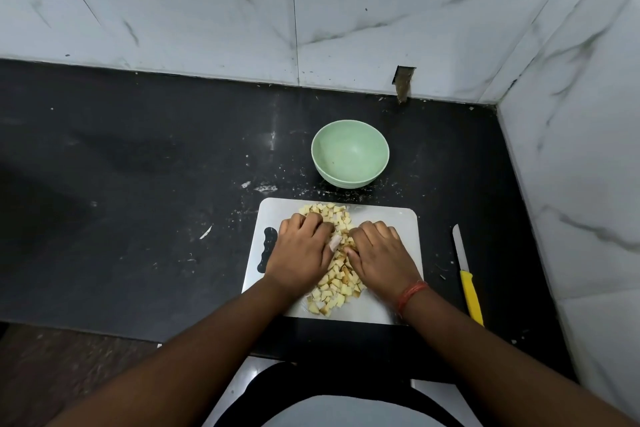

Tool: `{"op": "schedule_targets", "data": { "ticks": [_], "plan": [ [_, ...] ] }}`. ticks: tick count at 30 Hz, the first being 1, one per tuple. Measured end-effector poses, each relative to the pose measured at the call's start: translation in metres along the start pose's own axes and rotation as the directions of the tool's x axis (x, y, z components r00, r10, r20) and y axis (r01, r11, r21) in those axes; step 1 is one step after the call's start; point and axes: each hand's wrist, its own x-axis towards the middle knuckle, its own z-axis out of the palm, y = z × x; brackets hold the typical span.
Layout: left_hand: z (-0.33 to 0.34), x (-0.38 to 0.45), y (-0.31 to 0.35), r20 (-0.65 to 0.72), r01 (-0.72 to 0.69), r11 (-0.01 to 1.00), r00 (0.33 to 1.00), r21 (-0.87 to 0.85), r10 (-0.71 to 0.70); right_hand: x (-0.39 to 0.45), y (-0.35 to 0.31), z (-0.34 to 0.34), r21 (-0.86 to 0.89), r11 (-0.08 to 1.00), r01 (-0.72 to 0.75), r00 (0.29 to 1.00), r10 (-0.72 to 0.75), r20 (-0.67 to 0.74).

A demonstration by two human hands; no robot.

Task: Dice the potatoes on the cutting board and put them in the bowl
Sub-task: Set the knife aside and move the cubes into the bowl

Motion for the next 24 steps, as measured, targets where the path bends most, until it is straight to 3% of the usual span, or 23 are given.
{"op": "schedule_targets", "data": {
  "ticks": [9,13,19,24],
  "plan": [
    [0.003,0.003,0.004,-0.045,0.103,0.994,0.993,-0.043,-0.105,0.014,0.000,0.001,0.044,0.999,0.012,0.995,-0.008,-0.097],
    [0.001,0.005,0.005,-0.013,0.106,0.988,0.994,-0.113,-0.108,0.021,0.001,-0.002,0.061,0.998,-0.026,0.997,0.031,-0.071],
    [-0.006,0.020,0.003,-0.004,0.164,0.952,0.985,-0.259,-0.171,0.025,-0.001,-0.013,0.232,0.969,-0.089,0.993,0.103,-0.050],
    [-0.010,0.029,0.007,0.033,0.271,0.863,0.958,-0.426,-0.284,0.025,-0.008,-0.021,0.455,0.856,-0.245,0.966,0.253,0.044]
  ]
}}
